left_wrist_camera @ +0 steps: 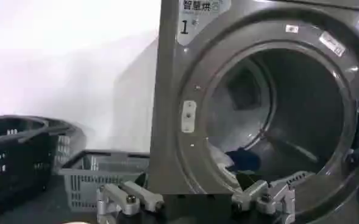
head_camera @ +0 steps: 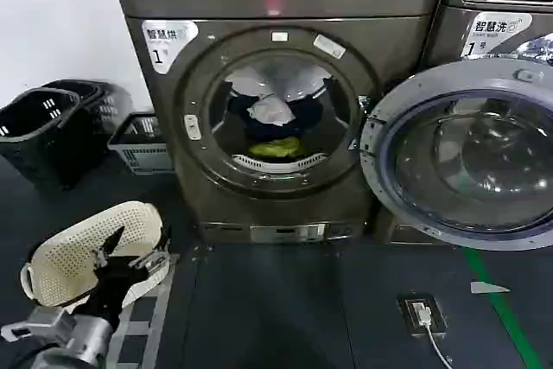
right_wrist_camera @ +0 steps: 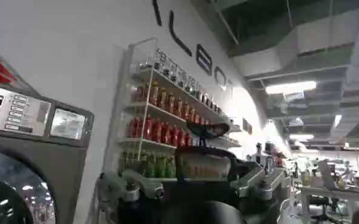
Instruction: Grasp the clothes from the dryer.
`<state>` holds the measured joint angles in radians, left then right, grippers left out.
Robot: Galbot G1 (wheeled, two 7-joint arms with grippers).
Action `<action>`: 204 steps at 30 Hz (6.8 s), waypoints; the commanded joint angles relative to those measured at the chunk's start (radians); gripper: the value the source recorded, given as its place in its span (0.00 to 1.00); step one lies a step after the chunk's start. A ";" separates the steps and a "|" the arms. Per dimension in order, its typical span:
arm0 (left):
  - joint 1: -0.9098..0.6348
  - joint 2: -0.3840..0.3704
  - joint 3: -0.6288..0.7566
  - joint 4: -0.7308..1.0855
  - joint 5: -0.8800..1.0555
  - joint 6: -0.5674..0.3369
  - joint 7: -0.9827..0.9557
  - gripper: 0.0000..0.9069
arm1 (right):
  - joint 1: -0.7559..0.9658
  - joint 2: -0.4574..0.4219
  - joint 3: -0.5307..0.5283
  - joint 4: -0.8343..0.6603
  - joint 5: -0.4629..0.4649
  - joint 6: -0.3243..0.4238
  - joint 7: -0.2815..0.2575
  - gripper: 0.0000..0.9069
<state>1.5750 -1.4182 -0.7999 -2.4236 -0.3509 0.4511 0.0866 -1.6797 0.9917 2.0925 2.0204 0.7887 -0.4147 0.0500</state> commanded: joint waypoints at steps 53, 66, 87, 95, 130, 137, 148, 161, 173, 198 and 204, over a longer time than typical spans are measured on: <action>-0.013 -0.006 -0.020 -0.047 -0.022 0.000 0.011 1.00 | -0.018 -0.002 0.008 0.006 0.034 0.109 -0.007 1.00; -0.086 0.021 -0.013 -0.005 -0.032 -0.019 0.013 1.00 | -0.036 0.005 0.016 0.009 0.045 0.201 -0.019 1.00; -0.074 0.024 -0.006 -0.009 -0.029 -0.018 0.013 1.00 | -0.050 0.020 0.022 0.020 0.045 0.231 -0.031 1.00; -0.072 0.022 -0.005 -0.009 -0.028 -0.018 0.013 1.00 | -0.047 0.020 0.012 0.024 0.045 0.234 -0.034 1.00; -0.288 0.068 0.093 0.205 -0.043 -0.050 -0.008 1.00 | -0.072 0.016 0.040 0.047 0.054 0.214 0.004 1.00; -0.469 0.080 0.165 0.393 -0.013 -0.074 -0.012 1.00 | -0.088 0.022 0.069 0.060 0.060 0.199 0.005 1.00; -0.803 0.084 0.278 0.765 0.004 -0.133 -0.028 1.00 | -0.103 0.021 0.090 0.093 0.056 0.149 0.010 1.00; -1.065 0.051 0.386 1.112 0.004 -0.195 -0.041 1.00 | -0.091 0.017 0.074 0.096 0.056 0.173 -0.017 1.00; -1.295 0.012 0.432 1.507 0.051 -0.306 -0.004 1.00 | -0.087 0.026 0.068 0.108 0.057 0.193 -0.023 1.00; -1.650 0.045 0.832 2.106 0.608 -0.475 0.728 1.00 | -0.060 0.035 0.015 0.115 0.053 0.206 -0.033 1.00; -1.686 0.046 0.879 2.137 0.725 -0.475 0.841 1.00 | -0.060 0.038 0.013 0.118 0.051 0.208 -0.034 1.00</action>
<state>-0.0594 -1.3761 -0.0247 -0.3642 0.1811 0.0322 0.7312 -1.7413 1.0279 2.1071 2.1371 0.8405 -0.2079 0.0160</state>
